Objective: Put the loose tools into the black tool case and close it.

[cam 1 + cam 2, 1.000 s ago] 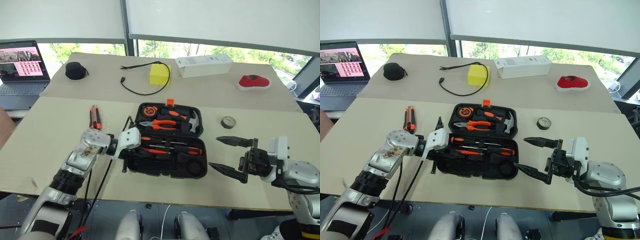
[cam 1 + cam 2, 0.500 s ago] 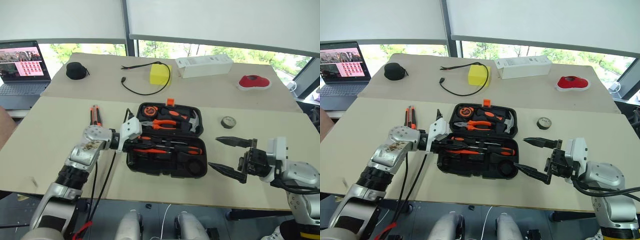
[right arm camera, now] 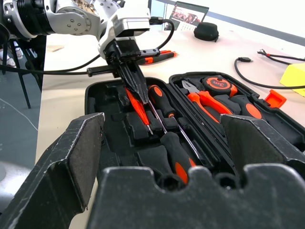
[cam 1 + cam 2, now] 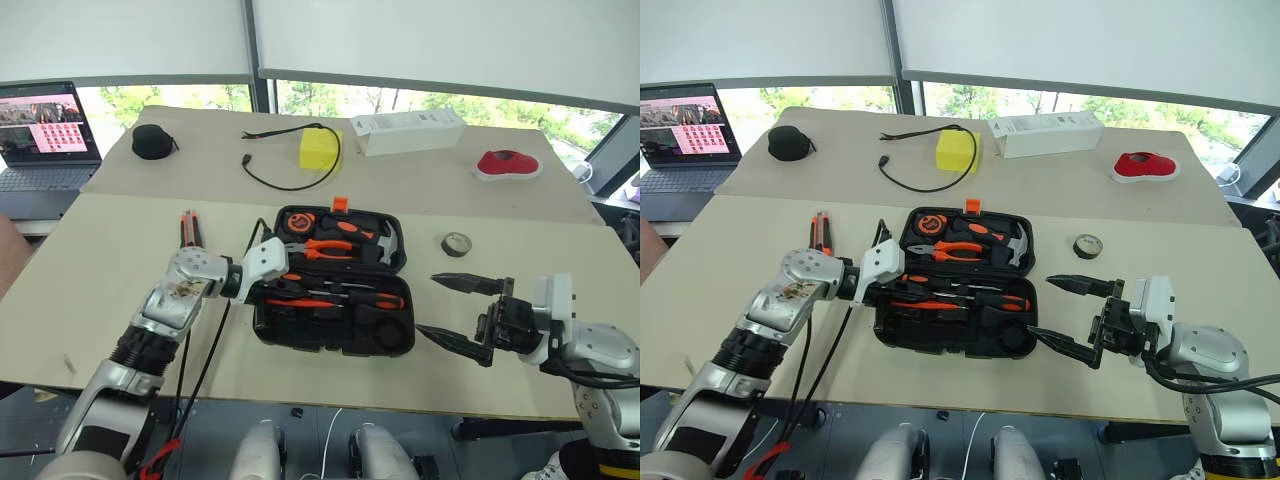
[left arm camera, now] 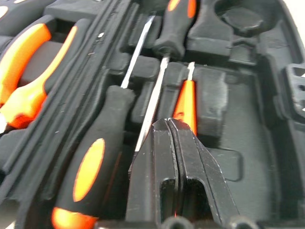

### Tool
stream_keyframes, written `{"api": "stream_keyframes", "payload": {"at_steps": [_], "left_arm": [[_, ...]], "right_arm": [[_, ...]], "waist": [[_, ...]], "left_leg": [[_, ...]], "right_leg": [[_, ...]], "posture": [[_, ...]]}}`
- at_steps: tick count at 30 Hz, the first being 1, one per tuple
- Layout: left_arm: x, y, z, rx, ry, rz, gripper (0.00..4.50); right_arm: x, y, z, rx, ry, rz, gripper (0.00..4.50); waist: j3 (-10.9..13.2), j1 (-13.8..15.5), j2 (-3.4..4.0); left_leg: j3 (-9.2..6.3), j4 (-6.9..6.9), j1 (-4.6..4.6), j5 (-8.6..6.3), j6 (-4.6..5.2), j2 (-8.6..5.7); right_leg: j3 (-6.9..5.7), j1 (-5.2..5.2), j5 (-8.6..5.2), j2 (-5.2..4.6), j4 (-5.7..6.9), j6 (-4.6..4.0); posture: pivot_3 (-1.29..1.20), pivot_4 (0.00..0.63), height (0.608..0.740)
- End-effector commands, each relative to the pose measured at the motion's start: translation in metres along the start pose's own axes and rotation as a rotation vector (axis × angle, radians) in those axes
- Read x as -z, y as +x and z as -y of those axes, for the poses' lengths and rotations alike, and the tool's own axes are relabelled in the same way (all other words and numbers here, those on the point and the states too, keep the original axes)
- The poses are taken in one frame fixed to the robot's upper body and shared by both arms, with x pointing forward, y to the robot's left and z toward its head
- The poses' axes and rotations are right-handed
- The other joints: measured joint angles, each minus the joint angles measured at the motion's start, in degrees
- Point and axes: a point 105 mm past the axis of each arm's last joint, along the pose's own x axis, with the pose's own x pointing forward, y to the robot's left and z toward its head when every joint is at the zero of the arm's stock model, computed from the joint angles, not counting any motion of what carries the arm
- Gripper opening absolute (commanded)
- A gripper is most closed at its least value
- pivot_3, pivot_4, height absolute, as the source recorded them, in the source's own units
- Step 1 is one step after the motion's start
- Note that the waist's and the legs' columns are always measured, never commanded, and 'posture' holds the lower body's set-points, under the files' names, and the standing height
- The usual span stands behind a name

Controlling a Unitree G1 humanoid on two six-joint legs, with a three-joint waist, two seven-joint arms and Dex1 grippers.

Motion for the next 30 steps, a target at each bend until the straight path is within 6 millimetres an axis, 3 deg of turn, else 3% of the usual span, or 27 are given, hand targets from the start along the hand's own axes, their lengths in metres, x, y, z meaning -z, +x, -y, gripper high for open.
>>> {"api": "stream_keyframes", "payload": {"at_steps": [1,16,26,30], "left_arm": [[-0.009,-0.001,0.000,-0.008,0.046,0.037,0.08],[0.023,0.005,0.014,0.030,-0.123,-0.103,0.08],[0.006,0.002,-0.002,-0.101,-0.066,0.029,0.08],[-0.003,-0.017,-0.007,-0.180,-0.077,0.131,0.08]], "right_arm": [[-0.006,0.000,0.002,0.008,-0.040,0.025,4.50],[-0.005,0.003,0.003,0.009,-0.037,0.032,4.50],[-0.004,0.005,0.002,0.008,-0.032,0.037,4.50],[-0.004,0.005,0.002,0.010,-0.033,0.039,4.50]], "waist": [[0.00,0.01,0.00],[-0.02,0.00,0.01],[-0.04,0.08,0.04],[-0.04,-0.07,0.04]], "left_leg": [[0.00,0.00,0.00,0.00,0.00,0.00],[0.00,0.00,0.04,0.00,0.00,0.00],[-0.01,0.04,0.08,0.00,0.00,0.00],[-0.01,0.04,0.07,0.00,0.00,0.00]], "right_leg": [[0.00,0.00,0.00,0.00,0.00,0.00],[0.00,0.03,0.00,0.00,0.02,0.00],[0.01,0.06,0.00,-0.01,0.05,0.00],[0.01,0.05,0.00,-0.01,0.04,0.00]], "posture": [[0.00,0.150,0.740],[0.00,0.150,0.740],[0.00,0.150,0.740],[0.00,0.150,0.740]]}}
